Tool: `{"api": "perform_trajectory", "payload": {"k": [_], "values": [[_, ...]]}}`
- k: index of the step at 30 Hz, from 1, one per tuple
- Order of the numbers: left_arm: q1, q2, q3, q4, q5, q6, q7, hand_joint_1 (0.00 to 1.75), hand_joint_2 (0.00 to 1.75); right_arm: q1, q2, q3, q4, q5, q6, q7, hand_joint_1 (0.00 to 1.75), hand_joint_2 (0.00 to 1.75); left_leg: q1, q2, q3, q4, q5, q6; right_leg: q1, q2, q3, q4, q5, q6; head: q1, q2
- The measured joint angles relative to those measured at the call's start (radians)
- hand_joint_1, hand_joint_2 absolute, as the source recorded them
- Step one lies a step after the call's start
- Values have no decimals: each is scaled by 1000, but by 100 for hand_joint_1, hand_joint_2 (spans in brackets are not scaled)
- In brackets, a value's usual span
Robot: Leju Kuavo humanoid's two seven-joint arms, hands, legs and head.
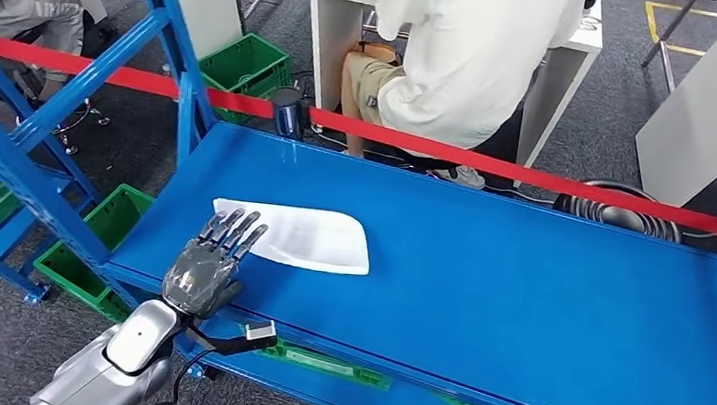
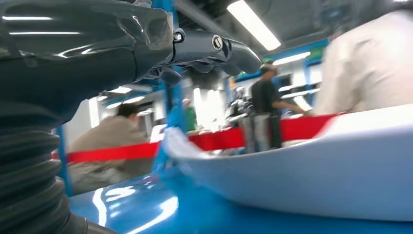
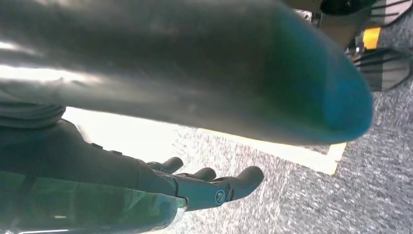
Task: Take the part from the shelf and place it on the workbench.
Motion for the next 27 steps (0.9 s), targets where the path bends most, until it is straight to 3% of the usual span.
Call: {"api": "perform_trajectory", "payload": {"k": [3, 5, 7, 8, 9, 10, 12, 14, 18, 20, 22, 24, 25, 27], "values": [[-31, -16, -2, 42, 17, 19, -56, 0, 175, -6, 0, 10, -1, 10, 3, 9, 0, 0, 5, 1, -10, 23, -16, -10, -6, 1, 1, -2, 5, -15, -2, 0], [-53, -27, -5, 65, 40, 21, -99, 0, 175, -11, 0, 15, -2, 15, 4, 13, 0, 0, 11, 2, -51, 114, -69, -24, -9, 2, 2, -2, 6, -21, -5, 0], [-69, -40, -10, 87, 60, 21, -134, 0, 175, -13, -1, 20, -3, 17, 5, 16, 0, 0, 17, 3, -119, 255, -131, -34, -8, 2, 1, -2, 5, -23, -6, 0], [-75, -45, -12, 96, 65, 21, -143, 0, 175, -13, -1, 23, -4, 18, 6, 17, 0, 0, 20, 4, -142, 300, -141, -36, -7, 2, 2, -2, 5, -23, -6, 0], [-79, -50, -15, 104, 70, 21, -150, 0, 175, -13, -1, 25, -4, 19, 6, 17, 0, 0, 21, 4, -150, 310, -131, -36, -7, 3, 2, -2, 5, -23, -6, 0], [-84, -54, -17, 110, 78, 20, -161, 0, 175, -14, -1, 27, -4, 20, 6, 17, 0, 0, 22, 4, -139, 278, -103, -34, -6, 4, 3, -2, 4, -23, -6, 0], [-99, -59, -22, 118, 115, 11, -200, 0, 175, -16, -1, 30, -5, 24, 9, 17, 0, 0, 20, 3, -76, 137, -26, -20, -5, 7, 6, -3, 4, -23, -6, 0], [-117, -64, -30, 121, 187, -19, -255, 0, 175, -20, 0, 33, -6, 30, 13, 16, 0, 0, 14, 2, -28, 32, 9, -4, -1, 9, 4, -4, 6, -20, -5, 0], [-155, -70, -60, 104, 391, -158, -333, 158, 175, -25, -1, 39, -6, 40, 18, 11, 0, 0, 10, 4, -13, -8, 15, 13, 0, 7, -5, -2, 5, -4, -5, 0], [-183, -74, -74, 90, 446, -207, -337, 162, 175, -27, -3, 40, -6, 40, 18, 8, 0, 0, 13, 4, -5, -26, 26, 22, 2, 6, -39, 65, -28, -7, -3, 0], [-203, -77, -88, 82, 465, -233, -336, 164, 175, -28, -5, 41, -6, 40, 18, 6, 0, 0, 10, 4, -6, -28, 29, 26, 0, 6, -106, 204, -82, -14, 1, 0], [-207, -78, -98, 78, 472, -243, -336, 168, 175, -26, -8, 41, -6, 40, 18, 4, 0, 0, 6, 4, -6, -27, 28, 26, -2, 5, -148, 288, -104, -7, 2, 0], [-208, -78, -101, 77, 474, -244, -336, 168, 175, -25, -9, 41, -6, 40, 18, 3, 0, 0, 5, 4, -6, -25, 28, 25, -3, 5, -138, 267, -91, 3, 2, 0], [-212, -78, -109, 72, 481, -247, -336, 167, 175, -24, -13, 41, -6, 38, 18, 0, 0, 0, 5, 3, -8, -15, 22, 18, -7, 2, -71, 129, -37, 22, 2, 0]]}}
